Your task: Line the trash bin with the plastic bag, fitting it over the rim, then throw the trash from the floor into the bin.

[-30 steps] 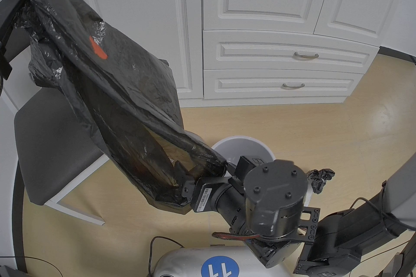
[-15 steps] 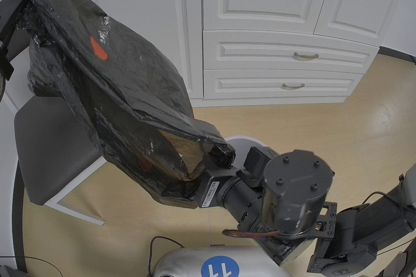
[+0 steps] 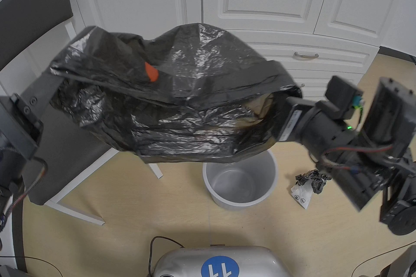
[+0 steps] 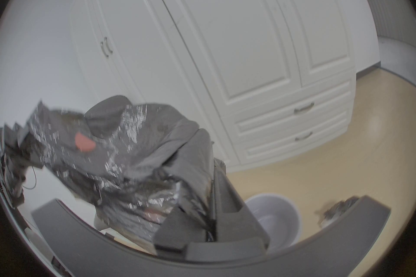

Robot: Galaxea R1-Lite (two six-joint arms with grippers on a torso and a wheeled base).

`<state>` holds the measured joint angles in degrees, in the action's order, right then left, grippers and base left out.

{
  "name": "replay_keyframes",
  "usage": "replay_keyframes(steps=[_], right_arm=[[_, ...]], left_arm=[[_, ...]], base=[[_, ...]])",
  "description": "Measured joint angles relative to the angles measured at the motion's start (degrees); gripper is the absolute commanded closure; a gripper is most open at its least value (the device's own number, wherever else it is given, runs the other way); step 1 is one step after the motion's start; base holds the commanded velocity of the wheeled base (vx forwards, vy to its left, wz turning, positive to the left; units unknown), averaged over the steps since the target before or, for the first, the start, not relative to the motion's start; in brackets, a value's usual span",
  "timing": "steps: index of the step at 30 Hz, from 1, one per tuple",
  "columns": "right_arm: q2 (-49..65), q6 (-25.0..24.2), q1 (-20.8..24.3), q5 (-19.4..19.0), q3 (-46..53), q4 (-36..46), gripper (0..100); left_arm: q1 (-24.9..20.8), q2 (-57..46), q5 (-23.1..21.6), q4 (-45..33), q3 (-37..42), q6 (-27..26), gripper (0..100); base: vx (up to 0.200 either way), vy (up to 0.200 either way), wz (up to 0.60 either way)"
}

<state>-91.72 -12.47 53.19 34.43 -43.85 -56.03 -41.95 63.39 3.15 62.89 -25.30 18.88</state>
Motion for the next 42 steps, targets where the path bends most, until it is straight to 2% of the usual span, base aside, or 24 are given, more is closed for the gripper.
replay_keyframes(steps=[6,11,18,25,31,36,42], right_arm=[[10.2,5.3,-1.7,-0.4,2.1,6.4,100],[18.0,8.2,-2.0,-0.4,3.3,14.7,100],[25.1,13.4,-3.2,-1.3,5.9,25.9,100],[29.0,21.8,-10.2,-6.5,10.2,32.6,100],[31.6,28.4,-15.3,-7.7,13.3,38.7,100],[32.8,31.8,-18.3,-8.6,15.1,40.7,100],[32.8,33.2,-20.3,-10.8,16.3,41.2,100]], left_arm=[[-2.0,1.8,-2.2,0.0,3.2,-1.2,100],[-4.1,8.0,-2.7,0.3,3.7,-0.7,100],[-5.7,19.8,-2.5,0.6,-0.4,6.0,100],[-6.6,26.9,-2.4,0.7,-2.6,8.6,100],[-7.4,32.3,-2.4,0.7,-3.3,12.6,100],[-7.8,37.1,-2.5,0.7,-3.9,14.3,100],[-7.8,41.9,-2.5,0.7,-5.1,16.2,100]], base=[[0.0,0.0,0.0],[0.0,0.0,0.0],[0.0,0.0,0.0],[0.0,0.0,0.0],[0.0,0.0,0.0],[0.0,0.0,0.0],[0.0,0.0,0.0]])
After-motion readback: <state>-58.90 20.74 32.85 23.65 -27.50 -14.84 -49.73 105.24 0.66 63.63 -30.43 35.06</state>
